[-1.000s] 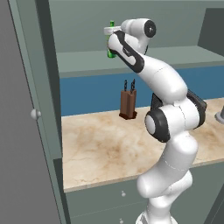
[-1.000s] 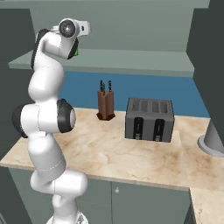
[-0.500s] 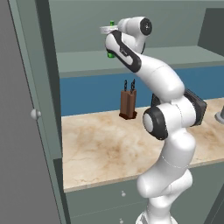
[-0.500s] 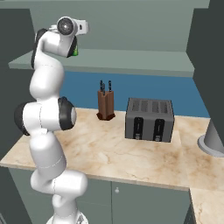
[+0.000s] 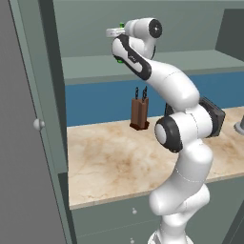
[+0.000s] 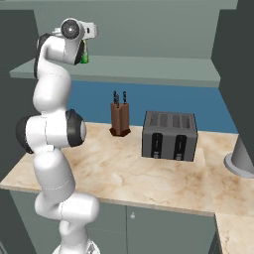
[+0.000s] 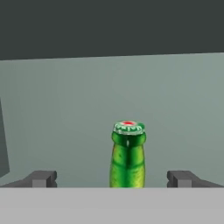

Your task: Get the candle and the beer from the cabinet and move them to the dining counter.

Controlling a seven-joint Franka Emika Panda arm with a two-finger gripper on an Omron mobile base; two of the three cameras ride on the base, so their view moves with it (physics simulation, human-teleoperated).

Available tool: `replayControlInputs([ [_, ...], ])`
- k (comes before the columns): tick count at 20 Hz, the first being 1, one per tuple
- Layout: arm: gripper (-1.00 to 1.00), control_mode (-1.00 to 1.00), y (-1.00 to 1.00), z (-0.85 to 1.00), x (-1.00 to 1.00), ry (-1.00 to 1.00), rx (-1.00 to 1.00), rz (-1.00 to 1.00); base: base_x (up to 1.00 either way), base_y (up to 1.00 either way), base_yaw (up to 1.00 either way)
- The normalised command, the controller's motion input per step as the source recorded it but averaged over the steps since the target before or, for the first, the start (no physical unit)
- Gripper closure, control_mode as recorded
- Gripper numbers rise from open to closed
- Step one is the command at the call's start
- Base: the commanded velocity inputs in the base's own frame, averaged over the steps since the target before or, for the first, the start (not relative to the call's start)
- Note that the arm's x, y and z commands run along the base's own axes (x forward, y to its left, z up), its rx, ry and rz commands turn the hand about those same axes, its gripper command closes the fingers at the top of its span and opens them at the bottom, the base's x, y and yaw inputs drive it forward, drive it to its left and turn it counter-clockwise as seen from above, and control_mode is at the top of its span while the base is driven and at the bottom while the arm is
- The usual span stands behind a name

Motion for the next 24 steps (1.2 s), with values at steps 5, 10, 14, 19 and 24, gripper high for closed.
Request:
replayControlInputs([
  [5,-1.00,-1.00,0.00,0.00,0.00,0.00,0.00,0.00,0.00,0.00,0.00],
  [10,-1.00,-1.00,0.00,0.00,0.04,0.00,0.00,0.00,0.00,0.00,0.00],
  [14,-1.00,-1.00,0.00,0.00,0.04,0.00,0.00,0.00,0.00,0.00,0.00],
  [19,-1.00,-1.00,0.00,0.00,0.07,0.00,0.00,0.00,0.00,0.00,0.00],
  [24,-1.00,-1.00,0.00,0.00,0.11,0.00,0.00,0.00,0.00,0.00,0.00],
])
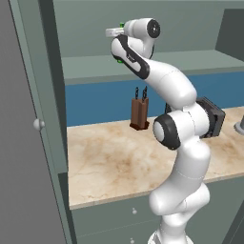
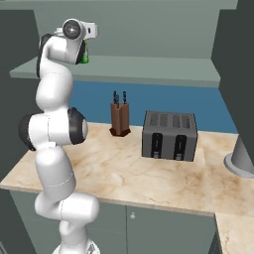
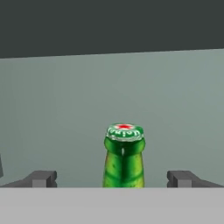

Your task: Get the candle and the beer from the cabinet and move them to the dining counter.

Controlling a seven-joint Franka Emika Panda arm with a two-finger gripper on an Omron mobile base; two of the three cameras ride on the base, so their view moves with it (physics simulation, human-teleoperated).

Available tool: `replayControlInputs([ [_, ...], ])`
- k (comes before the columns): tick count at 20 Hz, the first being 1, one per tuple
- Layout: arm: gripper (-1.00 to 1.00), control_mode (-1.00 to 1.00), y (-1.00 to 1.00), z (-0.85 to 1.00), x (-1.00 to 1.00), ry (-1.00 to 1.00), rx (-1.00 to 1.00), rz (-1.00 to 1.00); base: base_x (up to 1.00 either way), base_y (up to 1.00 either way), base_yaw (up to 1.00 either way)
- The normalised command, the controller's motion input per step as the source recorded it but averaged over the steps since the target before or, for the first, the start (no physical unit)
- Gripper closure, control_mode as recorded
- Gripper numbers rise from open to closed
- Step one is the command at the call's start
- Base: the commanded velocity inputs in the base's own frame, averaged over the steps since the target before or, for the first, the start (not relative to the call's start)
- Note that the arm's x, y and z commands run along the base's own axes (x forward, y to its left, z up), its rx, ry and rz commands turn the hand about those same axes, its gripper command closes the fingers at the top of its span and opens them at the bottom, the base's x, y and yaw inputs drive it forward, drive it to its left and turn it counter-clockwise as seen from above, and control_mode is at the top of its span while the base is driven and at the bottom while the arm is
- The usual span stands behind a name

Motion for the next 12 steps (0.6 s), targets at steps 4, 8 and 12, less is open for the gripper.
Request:
replayControlInputs([
  [4,-1.00,-1.00,0.00,0.00,0.00,0.01,0.00,0.00,0.00,0.00,0.00],
  [8,-1.00,-1.00,0.00,0.00,0.00,0.00,0.00,0.00,0.00,0.00,0.00],
  [12,-1.00,-1.00,0.00,0.00,0.00,0.00,0.00,0.00,0.00,0.00,0.00],
])
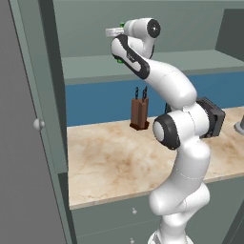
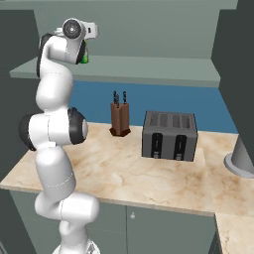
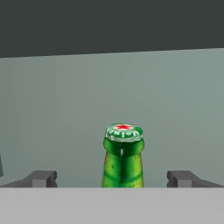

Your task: Get the candle and the beer from the cabinet and move them to the dining counter.

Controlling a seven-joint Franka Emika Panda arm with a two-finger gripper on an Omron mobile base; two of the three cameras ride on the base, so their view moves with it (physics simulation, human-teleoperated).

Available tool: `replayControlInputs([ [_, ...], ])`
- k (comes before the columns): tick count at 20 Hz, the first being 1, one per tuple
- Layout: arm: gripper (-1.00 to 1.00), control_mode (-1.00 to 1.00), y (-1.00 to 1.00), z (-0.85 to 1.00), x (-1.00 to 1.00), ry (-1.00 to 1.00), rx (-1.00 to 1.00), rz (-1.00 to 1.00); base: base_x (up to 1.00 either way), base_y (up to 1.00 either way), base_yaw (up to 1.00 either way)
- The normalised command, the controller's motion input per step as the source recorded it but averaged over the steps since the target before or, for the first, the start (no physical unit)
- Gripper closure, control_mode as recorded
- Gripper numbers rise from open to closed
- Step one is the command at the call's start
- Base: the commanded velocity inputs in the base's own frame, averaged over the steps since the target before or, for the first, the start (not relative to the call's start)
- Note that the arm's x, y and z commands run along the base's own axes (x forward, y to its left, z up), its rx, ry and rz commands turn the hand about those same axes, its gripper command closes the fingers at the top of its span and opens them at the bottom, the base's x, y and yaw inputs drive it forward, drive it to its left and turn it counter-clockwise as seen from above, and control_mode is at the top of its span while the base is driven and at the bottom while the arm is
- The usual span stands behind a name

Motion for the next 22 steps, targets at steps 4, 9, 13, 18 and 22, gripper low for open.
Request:
replayControlInputs([
  [4,-1.00,-1.00,0.00,0.00,0.00,0.00,0.00,0.00,0.00,0.00,0.00],
  [9,1.00,-1.00,0.00,0.00,0.00,0.00,0.00,0.00,0.00,0.00,0.00],
  [13,1.00,-1.00,0.00,0.00,0.00,0.00,0.00,0.00,0.00,0.00,0.00],
  [18,1.00,-1.00,0.00,0.00,0.00,0.00,0.00,0.00,0.00,0.00,0.00],
  [22,1.00,-1.00,0.00,0.00,0.00,0.00,0.00,0.00,0.00,0.00,0.00],
])
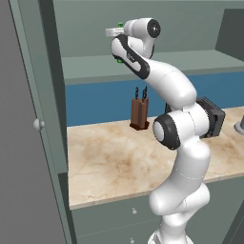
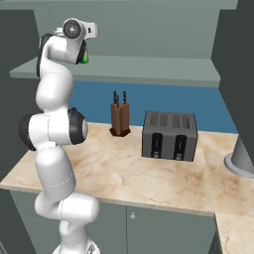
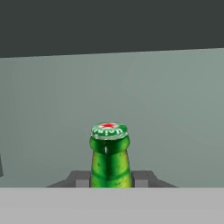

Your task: Get the candle and the beer from the cabinet and move them to the dining counter.

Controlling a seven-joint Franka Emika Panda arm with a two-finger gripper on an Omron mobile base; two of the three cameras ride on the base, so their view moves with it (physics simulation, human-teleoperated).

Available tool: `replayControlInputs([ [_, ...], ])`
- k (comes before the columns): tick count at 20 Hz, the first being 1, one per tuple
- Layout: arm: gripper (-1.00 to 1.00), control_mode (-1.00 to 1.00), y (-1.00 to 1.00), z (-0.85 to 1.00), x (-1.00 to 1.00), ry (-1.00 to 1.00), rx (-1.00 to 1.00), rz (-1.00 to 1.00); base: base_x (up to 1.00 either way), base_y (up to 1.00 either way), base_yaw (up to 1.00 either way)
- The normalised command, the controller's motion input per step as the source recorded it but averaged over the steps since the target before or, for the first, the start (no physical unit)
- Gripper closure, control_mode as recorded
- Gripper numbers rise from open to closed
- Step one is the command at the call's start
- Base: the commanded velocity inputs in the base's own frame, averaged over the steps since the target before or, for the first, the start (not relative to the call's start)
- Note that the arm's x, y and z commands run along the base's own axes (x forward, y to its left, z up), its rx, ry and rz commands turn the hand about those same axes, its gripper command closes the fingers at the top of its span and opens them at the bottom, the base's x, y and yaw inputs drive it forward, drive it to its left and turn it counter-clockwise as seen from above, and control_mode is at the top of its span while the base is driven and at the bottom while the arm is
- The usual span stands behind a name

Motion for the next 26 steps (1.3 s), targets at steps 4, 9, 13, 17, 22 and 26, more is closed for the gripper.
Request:
replayControlInputs([
  [4,1.00,-1.00,0.00,0.00,0.00,0.00,0.00,0.00,0.00,0.00,0.00],
  [9,1.00,-1.00,0.00,0.00,0.00,0.00,0.00,0.00,0.00,0.00,0.00],
  [13,1.00,-1.00,0.00,0.00,0.00,0.00,0.00,0.00,0.00,0.00,0.00],
  [17,1.00,-1.00,-0.23,0.00,-0.20,0.00,0.00,0.00,0.00,0.00,0.00],
  [22,1.00,-1.00,-0.49,0.00,-0.24,0.00,0.00,0.00,0.00,0.00,0.00],
  [26,1.00,-1.00,-0.61,0.00,-0.24,0.00,0.00,0.00,0.00,0.00,0.00],
])
